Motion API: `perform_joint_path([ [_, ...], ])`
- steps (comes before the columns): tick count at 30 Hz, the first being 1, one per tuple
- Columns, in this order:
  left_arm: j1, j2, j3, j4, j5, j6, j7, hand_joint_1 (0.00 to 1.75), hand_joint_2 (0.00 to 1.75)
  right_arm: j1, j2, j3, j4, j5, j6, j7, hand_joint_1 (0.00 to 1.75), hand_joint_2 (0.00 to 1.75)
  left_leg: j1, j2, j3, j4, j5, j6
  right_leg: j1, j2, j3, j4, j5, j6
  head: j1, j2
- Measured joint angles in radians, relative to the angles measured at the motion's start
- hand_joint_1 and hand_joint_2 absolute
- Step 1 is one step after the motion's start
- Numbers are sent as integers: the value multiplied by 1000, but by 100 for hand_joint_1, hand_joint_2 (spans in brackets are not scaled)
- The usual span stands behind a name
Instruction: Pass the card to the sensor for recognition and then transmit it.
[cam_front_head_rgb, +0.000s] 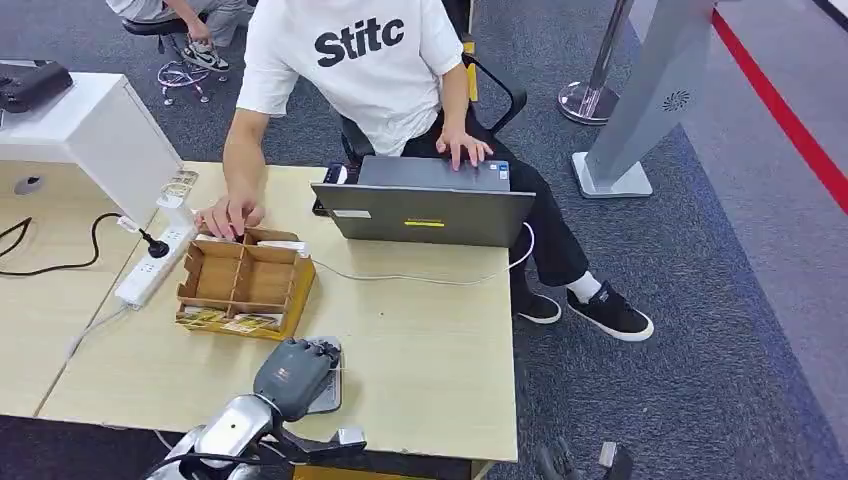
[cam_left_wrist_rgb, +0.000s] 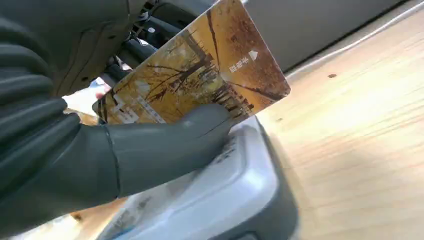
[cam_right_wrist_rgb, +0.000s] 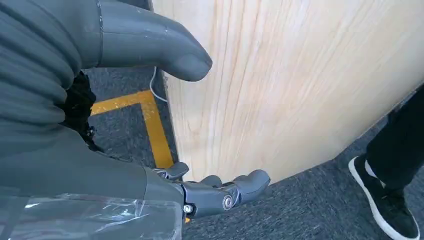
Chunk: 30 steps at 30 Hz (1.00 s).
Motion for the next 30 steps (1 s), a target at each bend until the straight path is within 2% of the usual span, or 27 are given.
perform_joint_path([
  [8,-8,25,66,-142,36,69,18,175,175,8,0,0,0,-7,-2,-7,0,175,0,0,0,0,0,0,0,0,0,0,0,0,0,0],
  [17,-31,87,240,-274,127,115,13,175,175,11,0,10,3,-18,-2,-8,0,175,0,0,0,0,0,0,0,0,0,1,0,0,0,0],
  [25,-28,132,374,-302,191,129,-4,175,175,12,0,19,5,-22,-2,-8,0,175,0,0,0,0,0,0,0,0,0,1,0,0,0,0],
  [30,-22,133,405,-302,190,132,-13,175,175,12,0,20,5,-25,-2,-8,0,175,0,0,0,0,0,0,0,0,0,1,0,0,0,0],
])
